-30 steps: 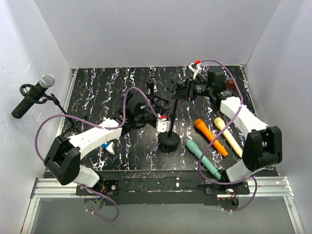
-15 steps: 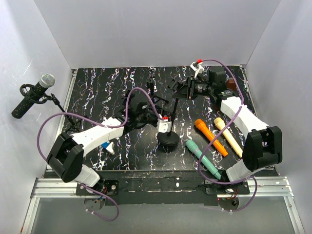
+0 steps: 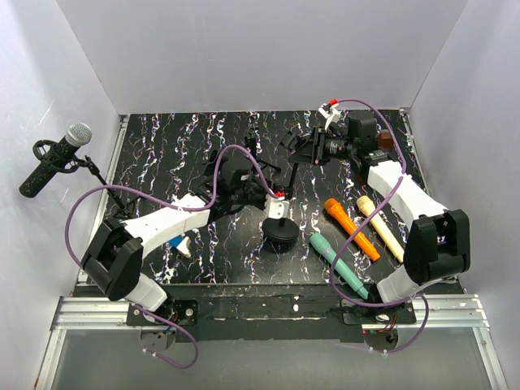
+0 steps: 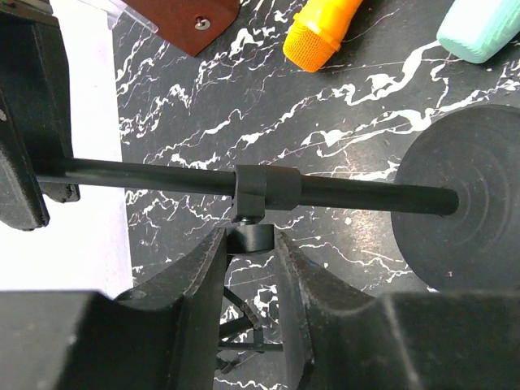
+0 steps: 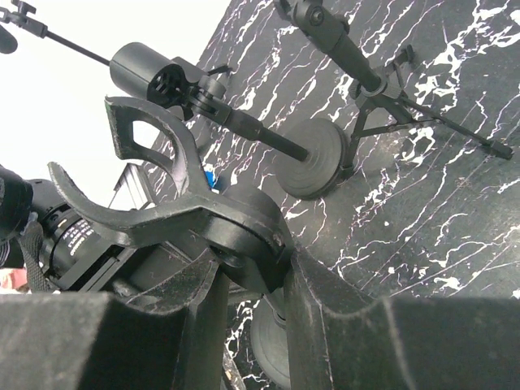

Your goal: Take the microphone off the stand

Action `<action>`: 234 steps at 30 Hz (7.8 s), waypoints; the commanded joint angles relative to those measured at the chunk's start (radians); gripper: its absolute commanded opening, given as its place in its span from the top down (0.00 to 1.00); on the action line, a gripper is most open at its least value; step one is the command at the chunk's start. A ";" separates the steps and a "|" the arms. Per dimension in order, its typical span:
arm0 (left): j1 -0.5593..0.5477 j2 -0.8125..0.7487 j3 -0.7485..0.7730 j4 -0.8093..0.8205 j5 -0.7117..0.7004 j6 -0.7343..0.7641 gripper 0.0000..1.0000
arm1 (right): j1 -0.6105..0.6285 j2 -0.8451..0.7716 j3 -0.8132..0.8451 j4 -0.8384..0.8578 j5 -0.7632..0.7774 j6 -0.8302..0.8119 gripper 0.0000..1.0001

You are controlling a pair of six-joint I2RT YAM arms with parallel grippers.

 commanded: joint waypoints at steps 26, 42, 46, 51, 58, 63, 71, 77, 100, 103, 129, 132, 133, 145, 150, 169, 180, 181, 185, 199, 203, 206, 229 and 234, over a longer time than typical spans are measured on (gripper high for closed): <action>0.117 0.084 0.365 -0.354 0.020 -0.741 1.00 | -0.008 -0.114 0.020 0.104 -0.097 0.005 0.99; 0.169 0.106 0.417 -0.357 0.213 -0.790 0.74 | -0.006 -0.164 0.009 0.081 -0.122 -0.041 0.99; 0.169 0.023 0.330 -0.284 0.219 -0.638 0.52 | -0.006 -0.163 0.006 0.098 -0.119 -0.016 0.99; 0.140 0.006 0.300 -0.262 0.196 -0.496 0.46 | -0.008 -0.158 0.007 0.104 -0.125 -0.007 0.99; 0.075 0.043 0.304 -0.271 0.164 -0.388 0.49 | -0.006 -0.160 -0.002 0.125 -0.131 0.024 0.99; 0.037 0.049 0.297 -0.287 0.080 -0.327 0.63 | -0.008 -0.158 0.004 0.133 -0.140 0.030 0.99; 0.038 0.012 0.276 -0.357 0.015 -0.232 0.57 | -0.008 -0.144 0.018 0.141 -0.151 0.031 0.99; 0.037 0.005 0.267 -0.379 0.017 -0.219 0.64 | -0.008 -0.126 0.041 0.130 -0.155 0.030 0.99; 0.242 0.295 0.718 -0.494 0.491 -1.055 1.00 | -0.003 -0.327 -0.058 0.216 -0.257 -0.363 0.99; 0.252 0.327 0.735 -0.512 0.527 -1.116 1.00 | 0.010 -0.380 -0.101 0.218 -0.264 -0.458 0.99; 0.261 0.201 0.548 -0.316 0.308 -1.017 0.23 | 0.066 -0.316 -0.062 0.090 -0.060 -0.421 0.99; 0.247 0.108 0.411 -0.265 0.298 -0.775 0.22 | 0.061 -0.278 -0.025 0.052 -0.079 -0.392 0.99; 0.236 0.080 0.370 -0.248 0.279 -0.686 0.22 | 0.061 -0.267 -0.020 0.043 -0.083 -0.381 0.99; 0.057 -0.141 -0.091 0.144 -0.029 -0.226 0.30 | 0.032 -0.149 -0.013 0.081 -0.145 -0.191 0.99; 0.029 -0.086 -0.077 0.166 -0.040 -0.155 0.37 | 0.030 -0.131 0.003 0.082 -0.168 -0.173 0.99; 0.022 0.041 0.012 0.071 -0.011 -0.090 0.99 | 0.024 -0.095 0.001 0.078 -0.150 -0.130 0.99; 0.012 0.063 0.038 -0.004 -0.052 -0.147 1.00 | 0.029 -0.020 0.041 -0.010 -0.039 -0.102 0.63; 0.012 0.069 0.043 -0.010 -0.057 -0.153 1.00 | 0.027 -0.014 0.046 -0.011 -0.037 -0.102 0.62; 0.008 0.091 0.078 -0.056 -0.057 -0.191 1.00 | 0.034 0.009 0.055 0.001 -0.040 -0.094 0.64; 0.037 0.172 0.291 -0.329 0.102 -0.458 1.00 | 0.046 0.018 0.043 0.084 -0.181 -0.182 0.99; 0.095 0.216 0.392 -0.437 0.271 -0.654 0.96 | 0.027 0.011 0.055 0.105 -0.244 -0.232 0.99; 0.111 0.190 0.373 -0.416 0.267 -0.713 0.93 | 0.017 -0.002 0.049 0.173 -0.290 -0.196 0.99; 0.213 0.215 0.475 -0.406 0.227 -1.006 0.23 | 0.011 -0.060 -0.014 0.254 -0.330 -0.162 0.99; 0.215 0.161 0.432 -0.396 -0.033 -0.980 0.22 | 0.011 -0.049 -0.016 0.309 -0.254 -0.239 0.99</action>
